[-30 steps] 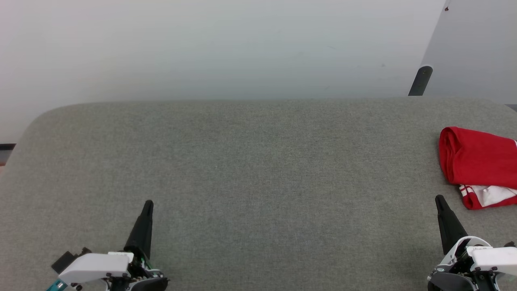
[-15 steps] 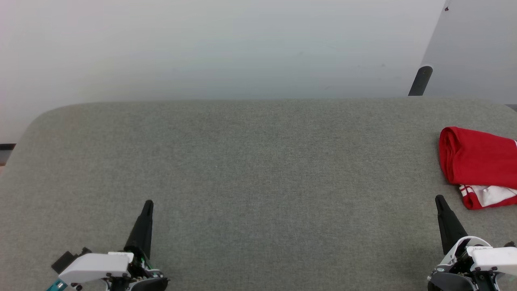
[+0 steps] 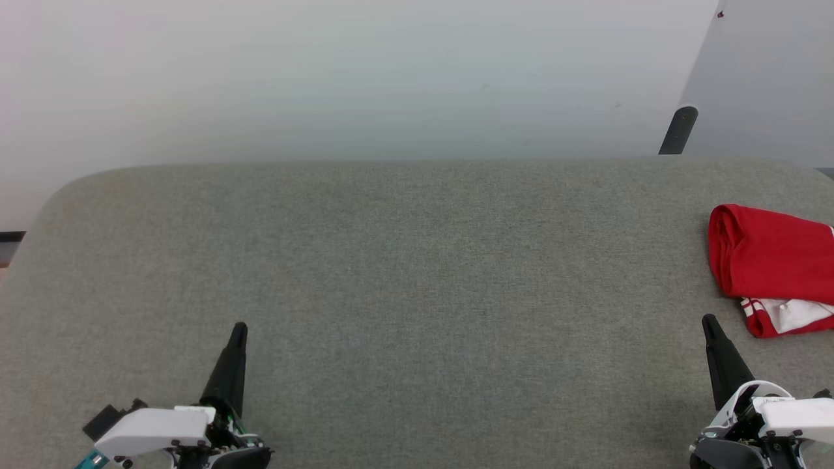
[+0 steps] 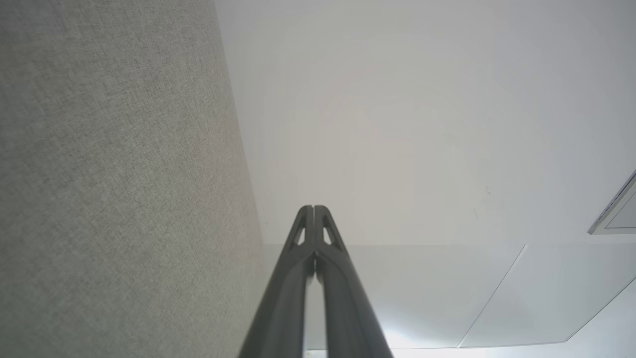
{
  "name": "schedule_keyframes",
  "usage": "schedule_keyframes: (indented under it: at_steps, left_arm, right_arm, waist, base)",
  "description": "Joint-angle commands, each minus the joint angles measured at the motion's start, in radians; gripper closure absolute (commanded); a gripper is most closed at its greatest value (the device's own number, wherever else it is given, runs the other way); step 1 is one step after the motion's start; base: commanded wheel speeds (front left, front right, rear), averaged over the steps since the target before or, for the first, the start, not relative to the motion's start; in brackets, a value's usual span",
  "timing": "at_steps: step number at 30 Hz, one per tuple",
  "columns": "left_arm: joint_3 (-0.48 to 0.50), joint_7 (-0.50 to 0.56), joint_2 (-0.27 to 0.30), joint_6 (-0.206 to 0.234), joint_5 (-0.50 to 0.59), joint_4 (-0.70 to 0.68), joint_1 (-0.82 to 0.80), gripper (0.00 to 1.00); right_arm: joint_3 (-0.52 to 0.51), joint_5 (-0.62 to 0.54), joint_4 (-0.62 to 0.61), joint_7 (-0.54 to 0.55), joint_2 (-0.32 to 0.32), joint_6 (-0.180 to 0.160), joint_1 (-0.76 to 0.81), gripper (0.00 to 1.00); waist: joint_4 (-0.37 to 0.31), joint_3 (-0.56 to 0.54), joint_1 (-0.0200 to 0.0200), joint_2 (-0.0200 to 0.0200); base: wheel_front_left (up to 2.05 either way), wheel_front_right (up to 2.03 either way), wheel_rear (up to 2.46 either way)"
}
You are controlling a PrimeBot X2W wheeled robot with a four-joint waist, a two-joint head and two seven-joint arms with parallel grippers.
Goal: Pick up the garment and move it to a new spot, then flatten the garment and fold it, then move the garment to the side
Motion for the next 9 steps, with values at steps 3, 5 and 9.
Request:
schedule_keyframes:
  at_steps: [3, 5, 9]
  left_arm:
    - [0.001, 0.002, 0.000, -0.005, -0.003, 0.001, -0.009, 1.00]
    - [0.001, 0.002, 0.000, -0.005, -0.003, 0.001, -0.009, 1.00]
    - [0.001, 0.002, 0.000, -0.005, -0.003, 0.001, -0.009, 1.00]
  right_arm:
    - [0.000, 0.004, 0.000, 0.000, 0.003, 0.000, -0.004, 1.00]
    - [0.000, 0.004, 0.000, 0.000, 0.003, 0.000, -0.004, 1.00]
    - [0.000, 0.004, 0.000, 0.000, 0.003, 0.000, -0.004, 1.00]
  waist:
    - [0.000, 0.000, 0.0000, -0.0001]
    - [0.000, 0.000, 0.0000, -0.0001]
    - [0.000, 0.000, 0.0000, -0.0001]
  base:
    - [0.00, 0.00, 0.00]
    - [0.00, 0.00, 0.00]
    - [0.00, 0.00, 0.00]
